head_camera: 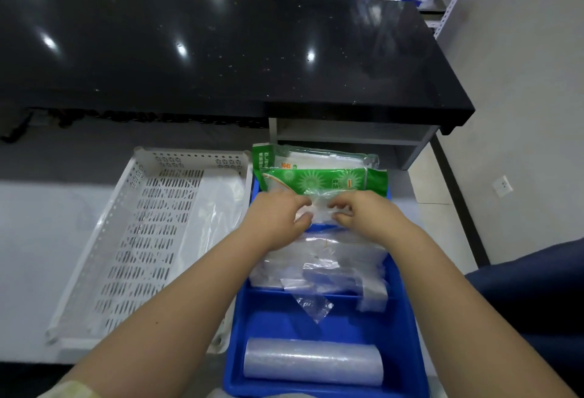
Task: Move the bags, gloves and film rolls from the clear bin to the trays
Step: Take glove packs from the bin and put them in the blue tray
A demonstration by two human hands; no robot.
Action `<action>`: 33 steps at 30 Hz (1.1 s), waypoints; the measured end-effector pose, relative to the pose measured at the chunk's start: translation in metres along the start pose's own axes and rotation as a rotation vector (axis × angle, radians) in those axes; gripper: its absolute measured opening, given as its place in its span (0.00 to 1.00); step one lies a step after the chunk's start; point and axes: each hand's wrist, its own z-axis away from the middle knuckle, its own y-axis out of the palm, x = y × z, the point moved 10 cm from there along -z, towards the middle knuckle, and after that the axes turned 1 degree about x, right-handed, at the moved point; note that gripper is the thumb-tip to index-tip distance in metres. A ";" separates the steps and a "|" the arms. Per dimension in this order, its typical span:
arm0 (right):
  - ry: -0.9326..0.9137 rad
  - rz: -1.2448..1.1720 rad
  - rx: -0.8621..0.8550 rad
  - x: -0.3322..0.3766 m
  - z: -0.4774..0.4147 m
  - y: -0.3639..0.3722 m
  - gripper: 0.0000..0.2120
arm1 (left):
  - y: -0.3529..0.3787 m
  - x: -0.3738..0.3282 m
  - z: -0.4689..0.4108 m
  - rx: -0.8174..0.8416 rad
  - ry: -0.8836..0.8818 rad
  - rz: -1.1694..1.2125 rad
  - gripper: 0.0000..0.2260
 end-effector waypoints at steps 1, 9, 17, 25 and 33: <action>-0.031 0.027 -0.046 0.008 0.002 -0.012 0.12 | -0.012 -0.001 0.004 -0.056 0.003 -0.019 0.17; -0.402 0.154 -0.205 0.122 0.003 -0.036 0.15 | -0.078 0.043 0.059 -0.370 -0.235 -0.024 0.15; -0.730 0.244 -0.139 0.278 0.028 0.046 0.16 | -0.081 0.141 0.212 -0.488 -0.580 0.018 0.15; -0.995 0.317 -0.039 0.498 0.095 0.173 0.18 | -0.070 0.256 0.450 -0.493 -0.902 0.030 0.17; -1.271 0.389 0.142 0.679 0.182 0.319 0.19 | -0.033 0.340 0.681 -0.497 -1.185 0.009 0.19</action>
